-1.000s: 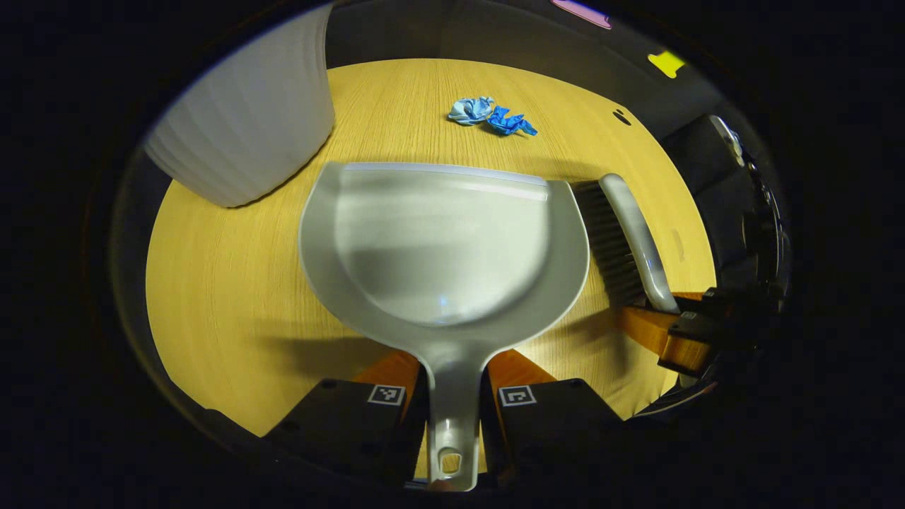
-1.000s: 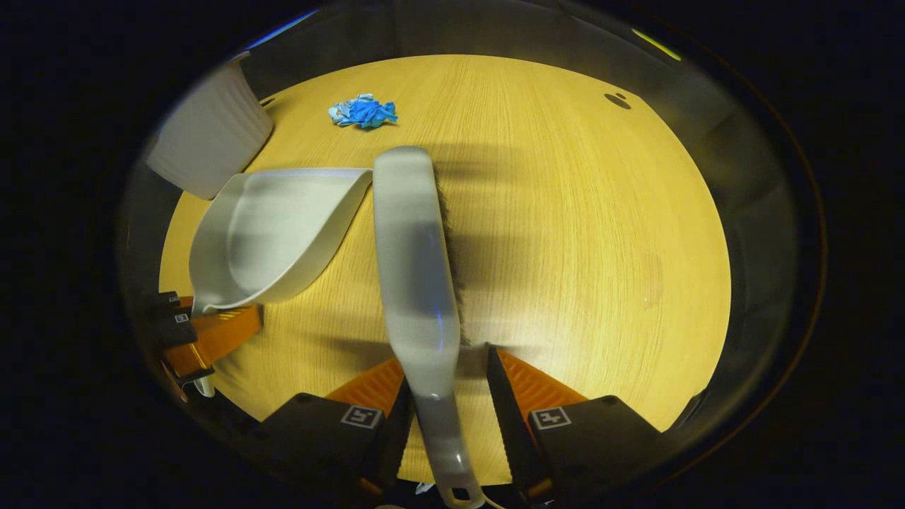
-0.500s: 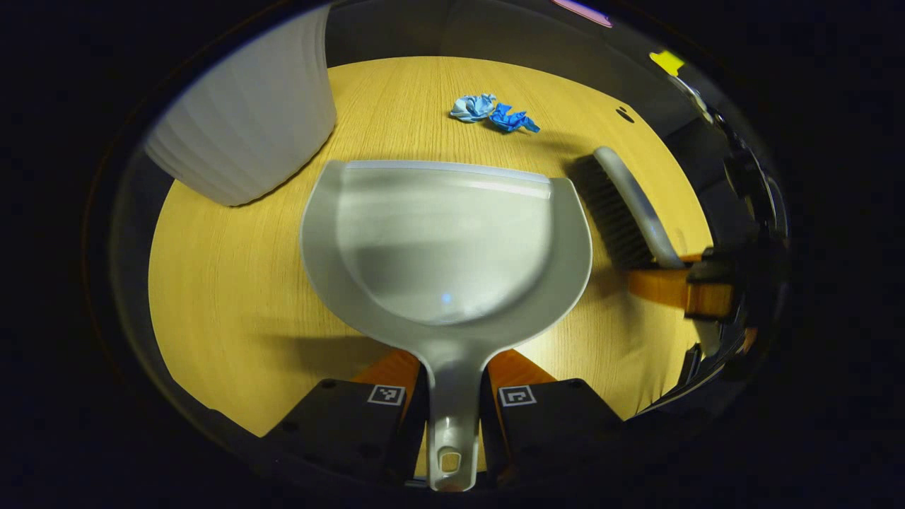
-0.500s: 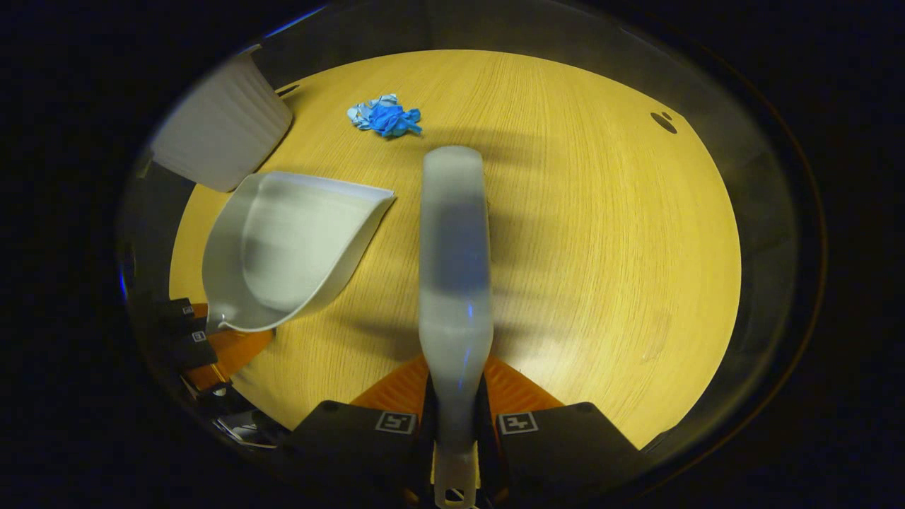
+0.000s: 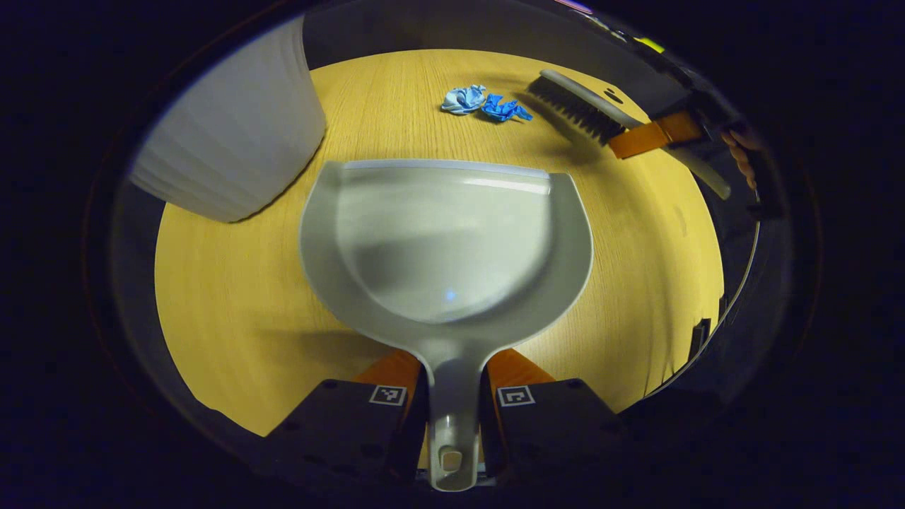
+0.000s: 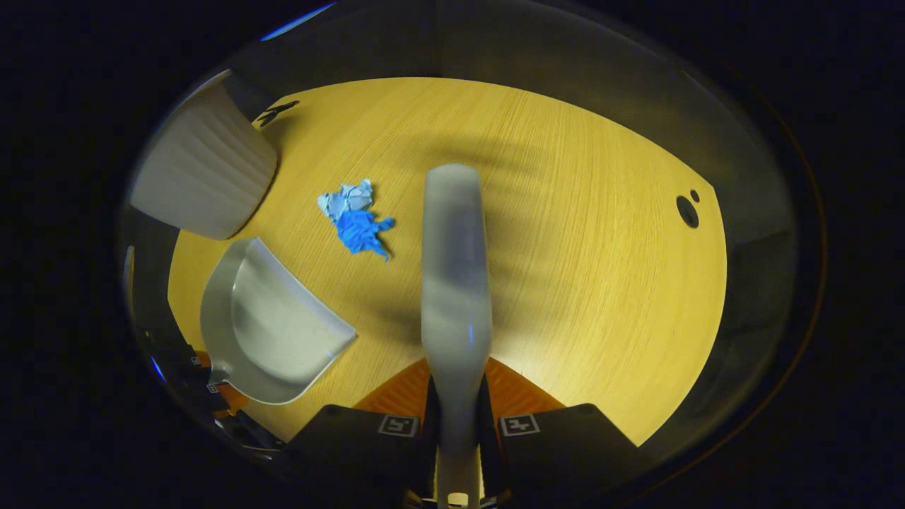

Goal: Pick up the small broom and dustpan from the desktop, sweep the trash into the dustpan with the broom, and then empty the trash into the garbage bin.

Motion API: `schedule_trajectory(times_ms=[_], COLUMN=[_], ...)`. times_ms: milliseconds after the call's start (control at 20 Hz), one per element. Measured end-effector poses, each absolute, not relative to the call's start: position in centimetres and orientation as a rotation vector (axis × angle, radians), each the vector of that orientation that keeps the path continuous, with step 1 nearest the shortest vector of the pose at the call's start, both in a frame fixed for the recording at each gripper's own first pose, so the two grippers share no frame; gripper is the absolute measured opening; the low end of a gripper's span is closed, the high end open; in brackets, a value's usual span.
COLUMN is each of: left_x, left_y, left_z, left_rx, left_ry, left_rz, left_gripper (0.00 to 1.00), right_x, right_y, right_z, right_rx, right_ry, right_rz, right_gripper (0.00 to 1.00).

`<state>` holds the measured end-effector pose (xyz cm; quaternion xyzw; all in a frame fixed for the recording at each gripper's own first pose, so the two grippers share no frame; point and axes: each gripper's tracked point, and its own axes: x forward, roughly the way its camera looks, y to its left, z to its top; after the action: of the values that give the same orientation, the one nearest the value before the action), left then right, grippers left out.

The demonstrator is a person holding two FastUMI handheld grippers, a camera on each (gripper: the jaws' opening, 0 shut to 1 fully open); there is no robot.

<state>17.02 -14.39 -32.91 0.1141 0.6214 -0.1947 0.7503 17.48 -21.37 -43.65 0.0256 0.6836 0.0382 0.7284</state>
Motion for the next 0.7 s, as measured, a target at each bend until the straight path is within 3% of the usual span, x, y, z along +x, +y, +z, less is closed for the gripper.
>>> schedule_trajectory(times_ms=[250, 400, 700], left_x=[18.0, 18.0, 18.7], left_y=[-13.8, -13.8, -13.7], left_z=[-33.4, -33.4, -33.0], left_rx=[0.300, 0.307, 0.313], left_ry=[1.411, 1.443, 1.454], left_rz=[-0.445, -0.459, -0.465], left_gripper=[0.30, 0.31, 0.31], right_x=[22.2, 24.7, 26.0], right_y=[-22.7, -23.9, -18.6], right_z=[-45.6, -47.0, -47.9], right_rx=[-0.102, -0.331, -0.304], right_ry=[1.522, 1.512, 1.536], right_rz=[0.191, 0.284, 0.490], right_gripper=[0.28, 0.28, 0.27])
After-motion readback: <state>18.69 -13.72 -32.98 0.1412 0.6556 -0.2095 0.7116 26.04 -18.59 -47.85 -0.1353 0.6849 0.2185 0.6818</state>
